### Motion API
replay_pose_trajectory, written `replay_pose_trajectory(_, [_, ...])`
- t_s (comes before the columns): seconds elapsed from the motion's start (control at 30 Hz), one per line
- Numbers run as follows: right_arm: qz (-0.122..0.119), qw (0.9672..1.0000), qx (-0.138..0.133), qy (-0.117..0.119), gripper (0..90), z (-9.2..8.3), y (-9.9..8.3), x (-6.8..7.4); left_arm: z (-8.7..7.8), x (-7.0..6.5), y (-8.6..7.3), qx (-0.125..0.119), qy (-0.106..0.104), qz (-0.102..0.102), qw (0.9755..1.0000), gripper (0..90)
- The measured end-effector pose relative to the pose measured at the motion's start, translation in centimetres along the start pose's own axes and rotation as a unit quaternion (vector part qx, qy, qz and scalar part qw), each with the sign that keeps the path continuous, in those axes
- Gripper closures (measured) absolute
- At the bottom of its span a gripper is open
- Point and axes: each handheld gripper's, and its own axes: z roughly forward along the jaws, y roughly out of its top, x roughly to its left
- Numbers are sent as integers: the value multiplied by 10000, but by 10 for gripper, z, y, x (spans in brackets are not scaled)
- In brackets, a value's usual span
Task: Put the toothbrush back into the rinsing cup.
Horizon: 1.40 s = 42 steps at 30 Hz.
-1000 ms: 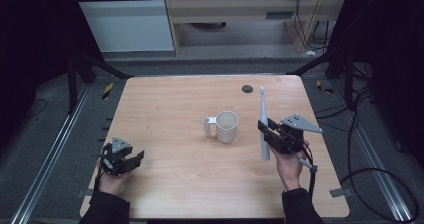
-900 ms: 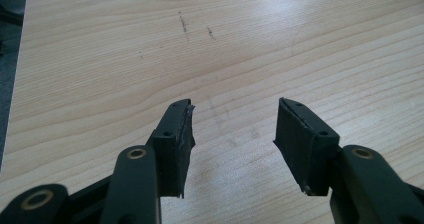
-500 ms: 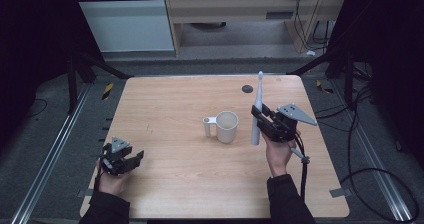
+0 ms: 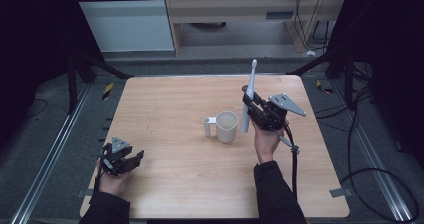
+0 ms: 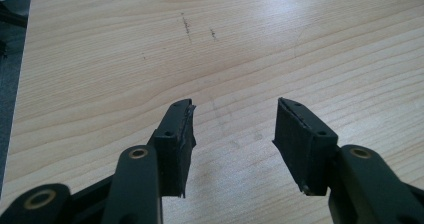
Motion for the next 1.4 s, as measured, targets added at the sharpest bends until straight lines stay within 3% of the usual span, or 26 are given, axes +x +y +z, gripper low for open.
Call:
replay_pose_trajectory(0.7, [119,9997,-137,156,672,38,-4,19,0,0,0,-3,-11,9,10000,490])
replay_pose_trajectory(1.4, [78,9993,367,43,671,66,-33,21,0,0,0,-3,-19,5,10000,491])
